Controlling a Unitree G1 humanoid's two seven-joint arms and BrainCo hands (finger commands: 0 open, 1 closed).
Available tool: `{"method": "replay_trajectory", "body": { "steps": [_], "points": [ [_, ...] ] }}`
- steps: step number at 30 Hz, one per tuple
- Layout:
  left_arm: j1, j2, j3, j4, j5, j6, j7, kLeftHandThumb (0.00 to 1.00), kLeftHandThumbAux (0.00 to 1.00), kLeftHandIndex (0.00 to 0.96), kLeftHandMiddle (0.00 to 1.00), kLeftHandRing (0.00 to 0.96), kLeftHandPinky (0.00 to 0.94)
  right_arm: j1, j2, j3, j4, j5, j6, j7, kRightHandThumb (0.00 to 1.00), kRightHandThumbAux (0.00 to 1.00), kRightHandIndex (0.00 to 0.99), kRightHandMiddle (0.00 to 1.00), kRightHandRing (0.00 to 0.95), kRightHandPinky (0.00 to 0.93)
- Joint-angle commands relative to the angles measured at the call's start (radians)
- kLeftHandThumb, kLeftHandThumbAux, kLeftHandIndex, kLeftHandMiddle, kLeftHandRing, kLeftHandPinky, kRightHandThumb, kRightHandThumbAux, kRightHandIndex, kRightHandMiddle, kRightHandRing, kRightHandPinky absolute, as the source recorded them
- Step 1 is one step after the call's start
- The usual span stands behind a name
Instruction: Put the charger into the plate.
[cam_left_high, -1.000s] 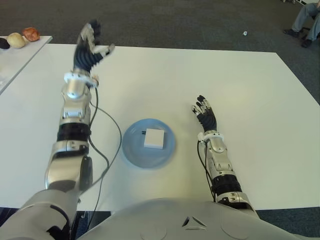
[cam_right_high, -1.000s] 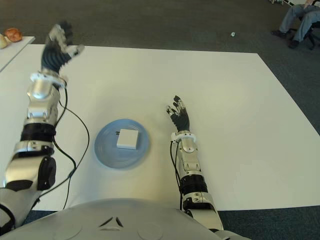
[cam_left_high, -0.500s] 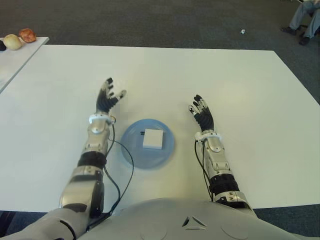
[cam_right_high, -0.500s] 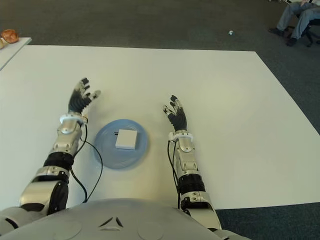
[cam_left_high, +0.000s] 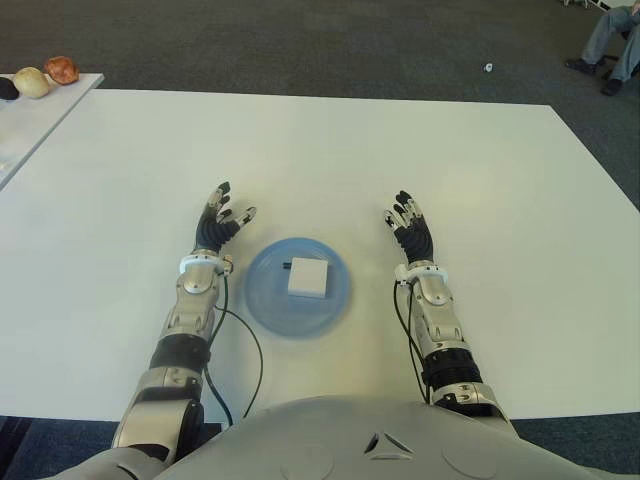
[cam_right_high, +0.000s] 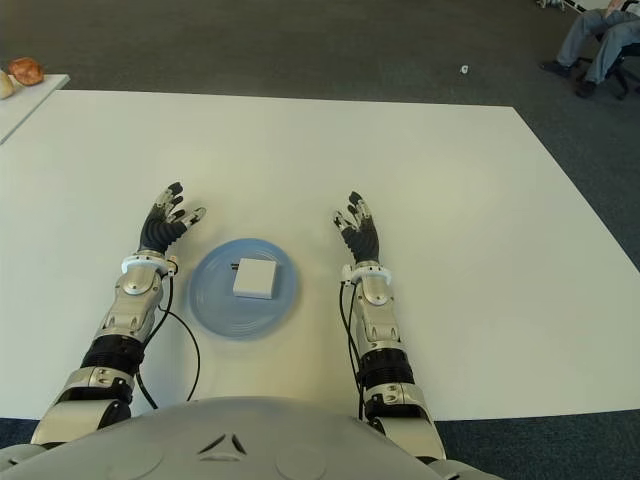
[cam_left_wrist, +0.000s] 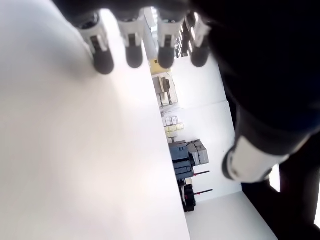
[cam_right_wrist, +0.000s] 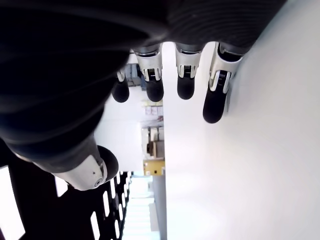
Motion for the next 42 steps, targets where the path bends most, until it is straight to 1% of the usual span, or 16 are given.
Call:
{"method": "replay_trajectory", "body": {
  "steps": [1, 7, 12, 17, 28, 34, 37, 42],
  "points": [
    [0.088, 0.027, -0.024, -0.014, 0.017, 0.016, -0.040, 0.009, 0.694, 0.000, 0.008, 0.007, 0.011, 0.000, -0.007, -0.007, 0.030, 0.008, 0.009, 0.006, 0.000, 0.681, 0.000, 0.030, 0.015, 0.040],
    [0.118, 0.048, -0.056, -0.014, 0.028, 0.030, -0.076, 0.008, 0.685, 0.000, 0.001, 0.000, 0.001, -0.005, -0.009, -0.010, 0.038, 0.008, 0.005, 0.008, 0.000, 0.682, 0.000, 0.029, 0.015, 0.038],
    [0.101, 0.065, -0.071, 0.064, 0.030, 0.031, -0.096, 0.016, 0.667, 0.000, 0.000, 0.000, 0.000, -0.008, -0.011, -0.012, 0.046, 0.008, 0.000, 0.014, 0.000, 0.686, 0.000, 0.031, 0.015, 0.037],
    [0.087, 0.078, -0.080, 0.104, 0.028, 0.020, -0.099, 0.016, 0.660, 0.000, 0.000, 0.000, 0.000, -0.010, -0.011, -0.014, 0.050, 0.009, -0.003, 0.016, 0.000, 0.692, 0.000, 0.033, 0.016, 0.038],
    [0.074, 0.106, -0.087, 0.173, 0.019, -0.064, -0.104, 0.000, 0.603, 0.000, 0.000, 0.000, 0.000, -0.018, -0.014, -0.019, 0.057, 0.008, -0.002, 0.015, 0.000, 0.690, 0.000, 0.029, 0.014, 0.037],
    [0.044, 0.109, -0.081, 0.255, 0.004, -0.120, -0.119, 0.000, 0.591, 0.000, 0.000, 0.000, 0.000, -0.017, -0.018, -0.020, 0.054, 0.011, -0.003, 0.023, 0.000, 0.682, 0.000, 0.029, 0.011, 0.032],
    [0.031, 0.108, -0.079, 0.291, -0.010, -0.172, -0.139, 0.000, 0.589, 0.000, 0.000, 0.000, 0.000, -0.017, -0.021, -0.021, 0.056, 0.012, -0.007, 0.028, 0.000, 0.675, 0.000, 0.028, 0.010, 0.030],
    [0.018, 0.107, -0.078, 0.306, -0.029, -0.226, -0.156, 0.000, 0.595, 0.000, 0.000, 0.000, 0.000, -0.014, -0.023, -0.024, 0.055, 0.014, -0.009, 0.032, 0.000, 0.677, 0.000, 0.027, 0.009, 0.030]
  ]
}}
